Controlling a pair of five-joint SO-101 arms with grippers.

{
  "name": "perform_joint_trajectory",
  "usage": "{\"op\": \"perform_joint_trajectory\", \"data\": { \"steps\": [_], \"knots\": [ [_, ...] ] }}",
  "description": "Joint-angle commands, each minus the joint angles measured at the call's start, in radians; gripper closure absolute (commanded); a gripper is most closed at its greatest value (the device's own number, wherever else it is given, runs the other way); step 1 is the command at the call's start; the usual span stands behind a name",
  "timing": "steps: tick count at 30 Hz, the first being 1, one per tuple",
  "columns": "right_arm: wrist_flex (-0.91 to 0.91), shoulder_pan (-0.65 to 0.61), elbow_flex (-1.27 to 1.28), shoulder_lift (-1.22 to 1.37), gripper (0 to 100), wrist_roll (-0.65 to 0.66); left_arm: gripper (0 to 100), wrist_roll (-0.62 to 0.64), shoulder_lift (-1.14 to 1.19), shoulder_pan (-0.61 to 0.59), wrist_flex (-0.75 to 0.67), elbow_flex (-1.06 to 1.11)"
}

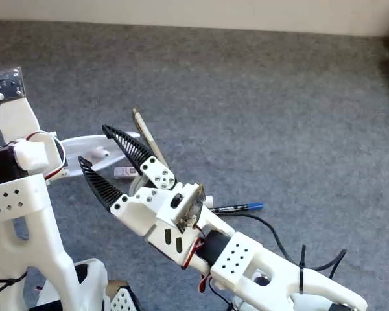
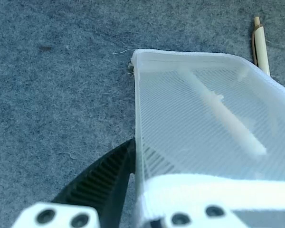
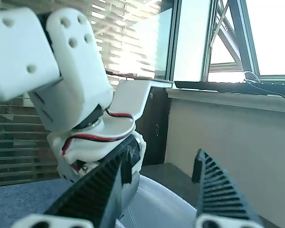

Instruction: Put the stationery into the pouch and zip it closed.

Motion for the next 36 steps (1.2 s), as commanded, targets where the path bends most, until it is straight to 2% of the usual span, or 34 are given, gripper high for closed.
{"op": "perform_joint_trajectory", "data": {
  "steps": [1,6,12,18,22,28,36],
  "knots": [
    [0.004,-0.007,-0.01,-0.007,80.1,0.014,100,0.009,0.004,0.018,0.0,-0.039],
    [0.048,-0.002,-0.013,-0.01,80.1,0.014,100,0.009,0.004,0.013,-0.003,-0.042],
    [0.325,-0.001,-0.019,-0.18,80.1,0.009,100,0.006,0.001,-0.168,0.002,-0.096],
    [0.648,-0.001,-0.042,-0.364,80.1,0.009,100,0.005,0.001,-0.248,0.0,-0.094],
    [0.803,0.001,-0.105,-0.372,80.1,0.008,100,0.006,0.001,-0.288,0.0,-0.096],
    [0.912,0.07,-0.18,-0.239,81.0,0.006,100,0.006,0.001,-0.335,0.003,-0.093],
    [0.92,0.165,-0.329,0.087,86.8,0.006,100,0.006,0.001,-0.349,-0.006,-0.044]
  ]
}}
